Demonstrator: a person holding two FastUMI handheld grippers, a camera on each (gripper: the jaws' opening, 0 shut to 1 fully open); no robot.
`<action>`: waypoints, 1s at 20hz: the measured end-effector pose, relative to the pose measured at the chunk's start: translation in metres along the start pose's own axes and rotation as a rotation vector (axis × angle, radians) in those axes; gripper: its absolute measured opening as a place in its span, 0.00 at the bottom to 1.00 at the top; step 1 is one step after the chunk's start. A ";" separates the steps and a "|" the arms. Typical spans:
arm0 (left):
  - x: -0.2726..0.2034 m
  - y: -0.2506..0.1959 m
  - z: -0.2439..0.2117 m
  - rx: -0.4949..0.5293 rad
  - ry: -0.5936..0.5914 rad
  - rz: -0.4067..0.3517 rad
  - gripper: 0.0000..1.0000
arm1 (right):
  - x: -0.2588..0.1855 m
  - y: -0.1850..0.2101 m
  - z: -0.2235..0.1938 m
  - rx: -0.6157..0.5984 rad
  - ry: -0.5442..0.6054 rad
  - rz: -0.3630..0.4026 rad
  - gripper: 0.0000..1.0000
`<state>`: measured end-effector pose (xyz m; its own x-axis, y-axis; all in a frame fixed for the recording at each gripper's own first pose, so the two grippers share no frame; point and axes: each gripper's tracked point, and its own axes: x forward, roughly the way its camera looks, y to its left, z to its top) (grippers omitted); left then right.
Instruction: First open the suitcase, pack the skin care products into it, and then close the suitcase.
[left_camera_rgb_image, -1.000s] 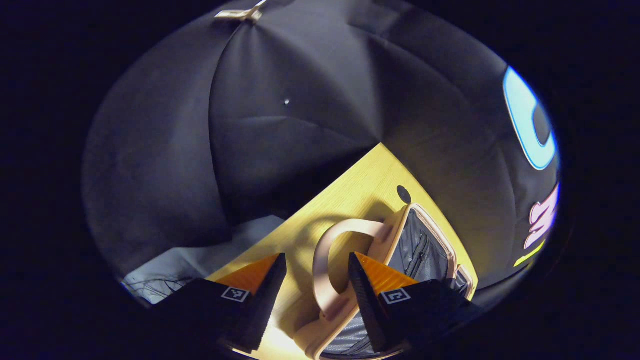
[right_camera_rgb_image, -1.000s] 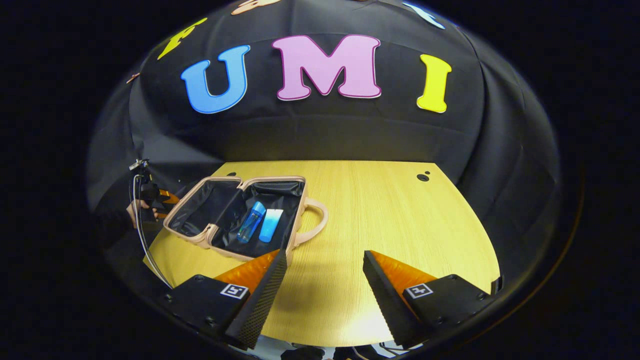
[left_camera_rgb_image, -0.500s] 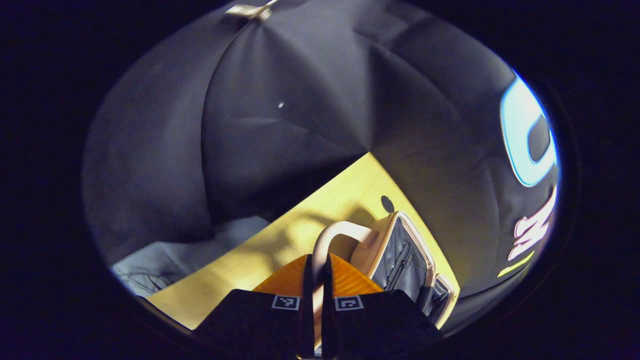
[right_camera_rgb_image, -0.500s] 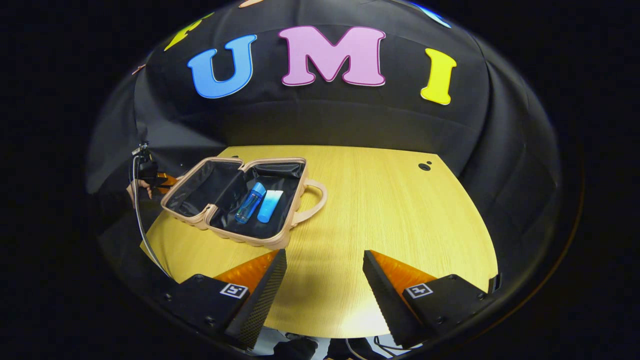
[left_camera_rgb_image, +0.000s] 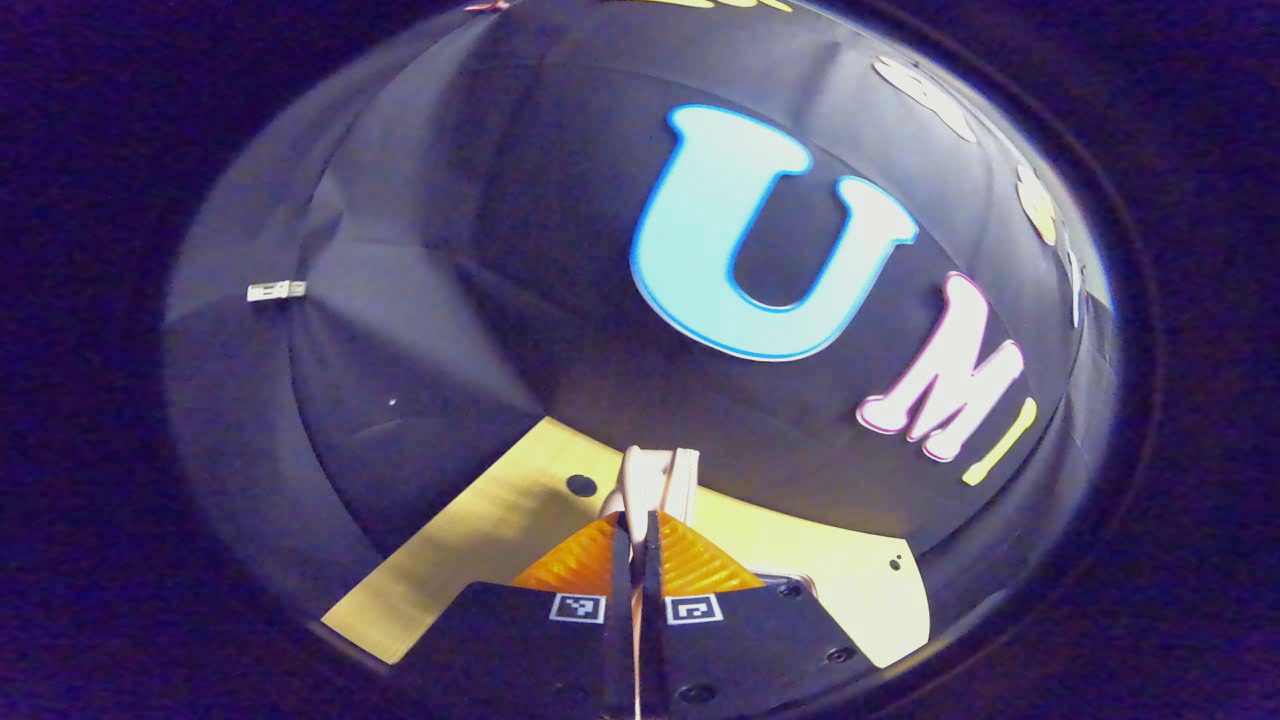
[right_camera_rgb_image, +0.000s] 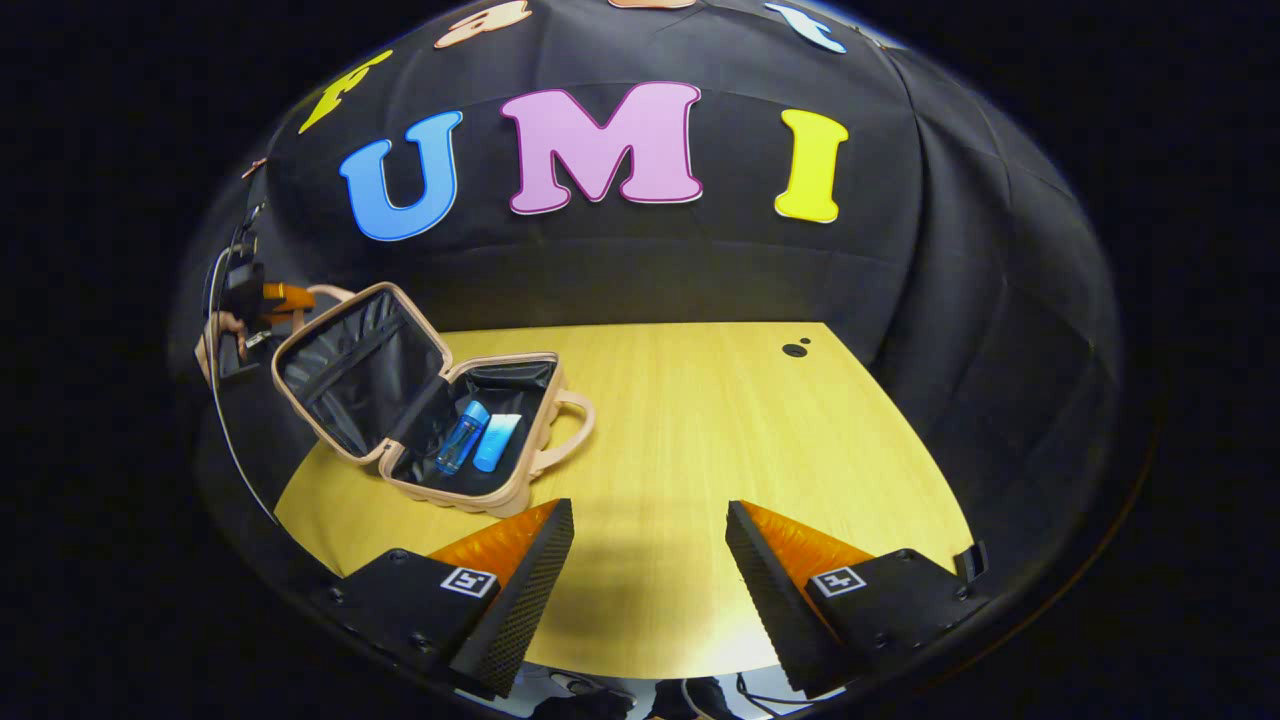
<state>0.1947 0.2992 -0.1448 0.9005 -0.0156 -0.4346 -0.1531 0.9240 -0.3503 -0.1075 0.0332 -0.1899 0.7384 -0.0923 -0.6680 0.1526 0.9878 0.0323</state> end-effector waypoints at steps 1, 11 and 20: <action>-0.003 -0.027 -0.004 0.008 -0.009 -0.027 0.07 | -0.002 -0.006 0.001 0.000 -0.004 0.002 0.98; 0.016 -0.246 -0.176 -0.024 0.108 -0.149 0.08 | -0.013 -0.099 0.041 0.024 -0.107 0.052 0.97; 0.061 -0.270 -0.311 0.098 0.236 -0.010 0.10 | -0.006 -0.162 0.050 0.047 -0.152 0.112 0.97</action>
<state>0.1644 -0.0703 -0.3345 0.7800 -0.1025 -0.6173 -0.0943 0.9560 -0.2780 -0.1033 -0.1326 -0.1539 0.8427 -0.0033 -0.5383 0.0915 0.9863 0.1371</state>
